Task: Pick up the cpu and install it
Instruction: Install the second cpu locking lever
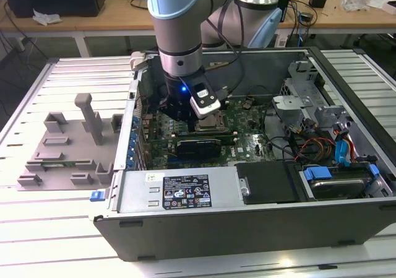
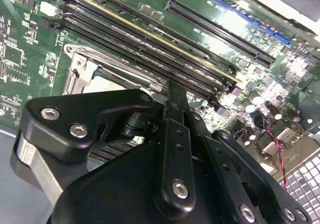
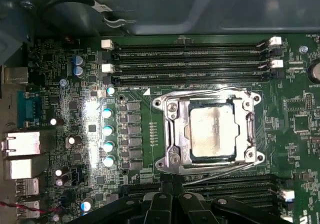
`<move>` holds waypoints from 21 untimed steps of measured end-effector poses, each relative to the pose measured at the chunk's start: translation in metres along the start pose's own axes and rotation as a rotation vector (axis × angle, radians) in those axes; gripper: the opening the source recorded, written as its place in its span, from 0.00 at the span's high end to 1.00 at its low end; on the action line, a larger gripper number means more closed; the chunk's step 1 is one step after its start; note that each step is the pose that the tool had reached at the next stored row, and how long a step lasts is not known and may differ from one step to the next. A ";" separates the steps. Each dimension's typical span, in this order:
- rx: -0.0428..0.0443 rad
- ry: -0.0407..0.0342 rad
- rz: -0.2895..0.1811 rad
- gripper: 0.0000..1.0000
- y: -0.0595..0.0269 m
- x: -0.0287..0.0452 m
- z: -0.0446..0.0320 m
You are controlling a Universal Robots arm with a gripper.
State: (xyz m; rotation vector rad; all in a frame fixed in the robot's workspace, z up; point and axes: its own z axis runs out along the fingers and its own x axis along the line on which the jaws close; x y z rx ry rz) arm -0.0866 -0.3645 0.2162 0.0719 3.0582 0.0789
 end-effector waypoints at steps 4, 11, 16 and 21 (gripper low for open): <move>-0.0072 0.0007 -0.007 0.89 -0.0002 -0.0010 0.0001; -0.0287 0.0016 -0.005 0.89 -0.0113 -0.0017 -0.0004; -0.0931 0.0043 0.000 0.89 -0.0162 -0.0041 0.0016; -0.1484 0.0065 0.005 0.89 -0.0275 -0.0065 0.0049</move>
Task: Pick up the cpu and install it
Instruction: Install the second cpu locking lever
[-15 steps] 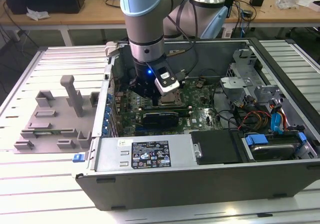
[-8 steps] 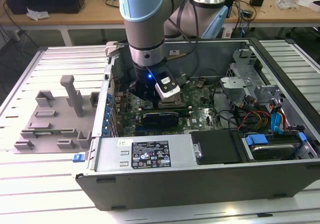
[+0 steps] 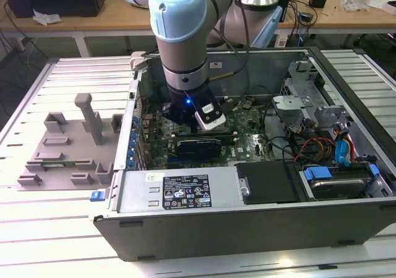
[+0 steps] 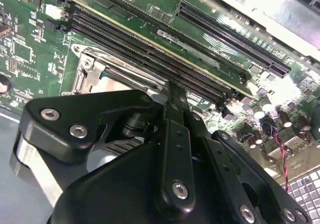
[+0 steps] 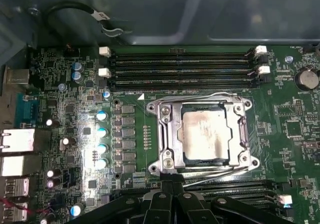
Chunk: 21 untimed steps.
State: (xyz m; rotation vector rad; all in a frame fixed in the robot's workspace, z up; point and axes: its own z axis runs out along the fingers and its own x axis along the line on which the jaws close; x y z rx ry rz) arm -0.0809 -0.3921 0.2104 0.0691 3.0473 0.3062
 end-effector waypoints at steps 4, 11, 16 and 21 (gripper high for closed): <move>-0.0402 0.0017 0.002 0.89 -0.0051 -0.0001 0.0005; -0.0752 0.0026 0.004 0.89 -0.0066 0.0017 0.0078; -0.0848 0.0025 0.005 0.89 -0.0074 0.0040 0.0099; -0.0852 0.0025 0.005 0.89 -0.0116 0.0037 0.0090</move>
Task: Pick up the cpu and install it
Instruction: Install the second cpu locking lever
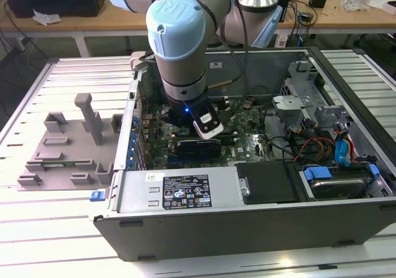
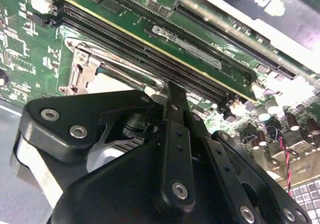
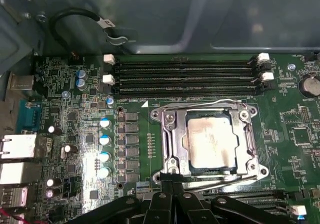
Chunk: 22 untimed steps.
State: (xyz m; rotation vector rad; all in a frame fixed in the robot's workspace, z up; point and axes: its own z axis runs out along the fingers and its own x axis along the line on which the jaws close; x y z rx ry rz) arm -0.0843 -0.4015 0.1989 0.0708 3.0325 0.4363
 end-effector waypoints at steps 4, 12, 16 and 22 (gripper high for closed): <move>0.0002 0.0000 0.000 0.89 -0.0014 -0.0001 -0.0006; -0.0052 0.0002 0.000 0.89 -0.0017 -0.0001 -0.0011; -0.0110 -0.0003 0.001 0.89 0.0004 0.0002 -0.0004; -0.0287 -0.0036 0.001 0.89 0.0024 0.0030 0.0026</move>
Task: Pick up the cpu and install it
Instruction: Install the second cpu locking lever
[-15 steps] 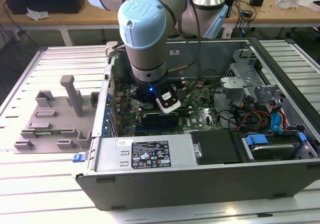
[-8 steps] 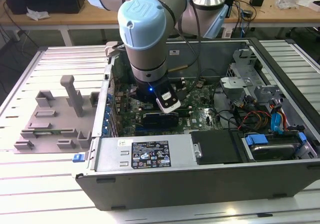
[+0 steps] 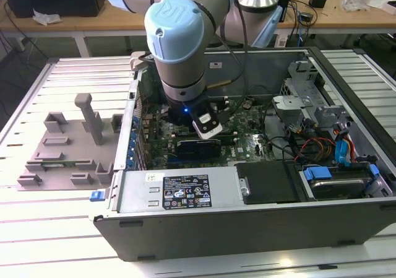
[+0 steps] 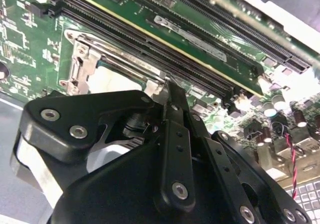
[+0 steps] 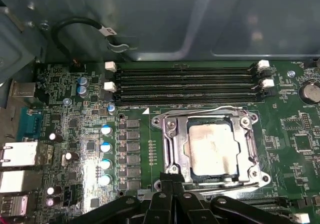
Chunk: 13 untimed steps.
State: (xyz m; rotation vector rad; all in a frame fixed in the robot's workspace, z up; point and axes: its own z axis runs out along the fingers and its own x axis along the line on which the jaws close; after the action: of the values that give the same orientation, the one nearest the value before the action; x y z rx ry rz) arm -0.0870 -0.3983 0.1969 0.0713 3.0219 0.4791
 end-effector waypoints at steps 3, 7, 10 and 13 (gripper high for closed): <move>0.0001 -0.0008 0.000 0.89 -0.0001 0.0074 0.0016; 0.0001 -0.0008 0.000 0.89 -0.0002 0.0082 0.0025; 0.0054 -0.0010 -0.001 0.89 0.0016 0.0078 -0.0024; 0.0204 -0.0015 -0.002 0.89 0.0046 0.0072 -0.0104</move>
State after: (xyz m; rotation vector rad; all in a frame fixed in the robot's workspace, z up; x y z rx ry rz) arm -0.0950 -0.3967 0.2077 0.0699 3.0254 0.4479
